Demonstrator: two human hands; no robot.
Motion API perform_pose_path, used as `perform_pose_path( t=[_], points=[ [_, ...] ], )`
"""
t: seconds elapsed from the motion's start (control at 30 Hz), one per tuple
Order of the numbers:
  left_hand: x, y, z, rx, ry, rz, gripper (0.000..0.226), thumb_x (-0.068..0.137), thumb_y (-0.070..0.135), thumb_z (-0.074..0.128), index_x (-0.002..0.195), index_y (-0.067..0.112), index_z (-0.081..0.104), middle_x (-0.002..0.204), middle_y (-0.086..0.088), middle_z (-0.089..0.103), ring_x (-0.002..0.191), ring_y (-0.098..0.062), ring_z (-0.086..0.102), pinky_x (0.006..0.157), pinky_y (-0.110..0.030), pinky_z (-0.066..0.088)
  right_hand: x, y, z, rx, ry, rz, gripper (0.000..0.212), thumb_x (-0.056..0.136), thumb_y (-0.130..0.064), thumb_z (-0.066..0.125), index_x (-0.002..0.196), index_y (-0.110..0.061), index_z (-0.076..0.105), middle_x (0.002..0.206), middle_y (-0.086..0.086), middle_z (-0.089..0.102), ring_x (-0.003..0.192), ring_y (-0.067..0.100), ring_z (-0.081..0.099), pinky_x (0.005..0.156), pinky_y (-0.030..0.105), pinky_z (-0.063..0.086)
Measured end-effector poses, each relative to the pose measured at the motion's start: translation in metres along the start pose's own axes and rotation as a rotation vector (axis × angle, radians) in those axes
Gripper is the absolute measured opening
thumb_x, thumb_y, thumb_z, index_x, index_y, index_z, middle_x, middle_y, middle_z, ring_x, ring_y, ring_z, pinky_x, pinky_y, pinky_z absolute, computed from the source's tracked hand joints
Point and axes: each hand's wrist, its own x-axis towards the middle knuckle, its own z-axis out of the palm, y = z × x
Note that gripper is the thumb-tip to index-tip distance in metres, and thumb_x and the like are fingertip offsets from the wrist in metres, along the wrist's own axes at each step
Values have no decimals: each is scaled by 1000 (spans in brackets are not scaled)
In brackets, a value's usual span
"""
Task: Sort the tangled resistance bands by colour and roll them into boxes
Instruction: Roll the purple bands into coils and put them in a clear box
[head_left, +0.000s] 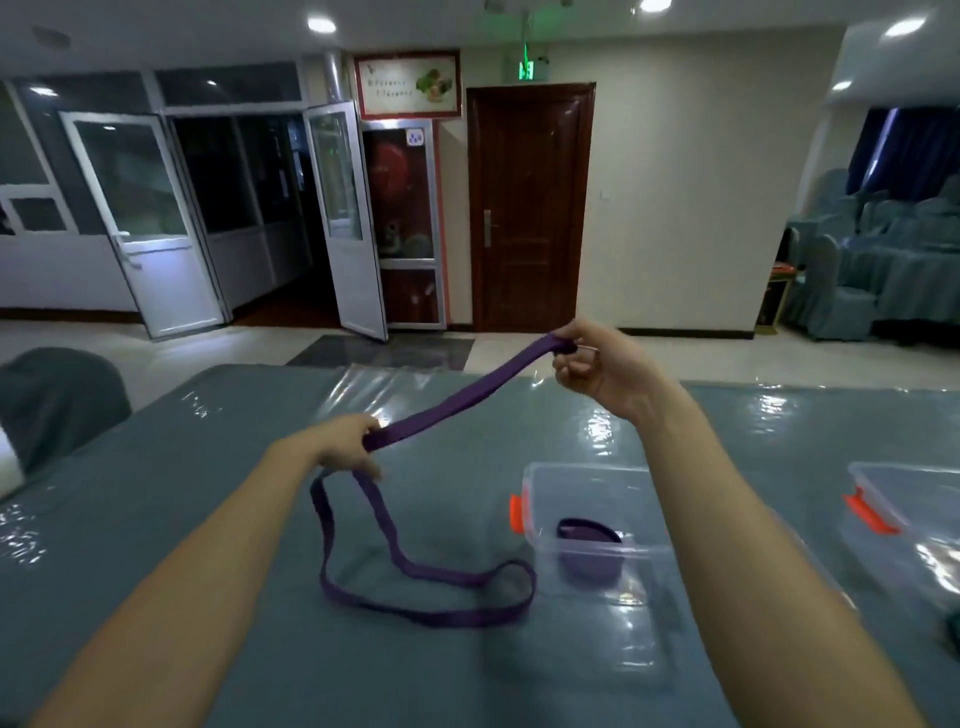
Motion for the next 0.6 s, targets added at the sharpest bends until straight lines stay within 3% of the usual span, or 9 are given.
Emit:
perform_pose_path(
  t=[0.07, 0.13, 0.23, 0.3, 0.4, 0.47, 0.6],
  points=[
    [-12, 16, 37, -86, -113, 41, 92, 81, 40, 97, 157, 25, 48, 156, 4, 53, 142, -23, 55, 121, -44, 46, -11, 41, 4, -41, -22, 57, 7, 96, -11, 71, 96, -5, 67, 54, -1, 55, 55, 12, 60, 75, 31, 56],
    [-26, 45, 65, -379, -41, 203, 101, 81, 45, 96, 164, 30, 41, 162, 11, 49, 150, -10, 48, 129, -39, 38, -22, 78, 11, -114, -21, 97, 7, 95, -9, 72, 93, -3, 72, 55, 1, 56, 59, 15, 65, 72, 32, 57],
    [-44, 87, 94, -654, 114, 455, 71, 89, 37, 91, 151, 30, 59, 149, 14, 65, 140, 5, 57, 125, -25, 41, -41, 117, 18, -178, 40, 138, 10, 92, -8, 72, 91, 2, 75, 62, 8, 65, 53, 14, 64, 61, 27, 56],
    [-53, 105, 110, -759, 158, 511, 46, 94, 20, 87, 137, 17, 71, 132, 4, 78, 128, -9, 71, 117, -28, 52, -52, 127, 16, -127, 64, 167, 12, 92, -9, 70, 89, 0, 77, 63, 9, 66, 53, 13, 62, 61, 26, 54],
    [-63, 120, 130, -943, 216, 459, 25, 96, 8, 82, 120, 7, 76, 113, -13, 83, 113, -31, 79, 108, -43, 60, -67, 129, 3, -15, 48, 195, 31, 95, -12, 69, 66, -12, 79, 55, 2, 62, 52, 12, 59, 66, 26, 50],
    [-67, 126, 138, -1043, 264, 438, 18, 94, 9, 84, 110, 13, 78, 103, -12, 83, 100, -31, 79, 100, -45, 62, -77, 128, -3, 82, 35, 199, 22, 97, -14, 71, 77, -9, 77, 65, 5, 66, 55, 13, 59, 66, 26, 51],
    [-75, 129, 139, -1085, 261, 467, 25, 81, 35, 92, 102, 27, 82, 95, -1, 82, 88, -18, 75, 84, -28, 63, -88, 131, -11, 334, 33, 252, 10, 96, -13, 73, 96, -3, 69, 77, 11, 67, 61, 17, 62, 62, 25, 57]
  ],
)
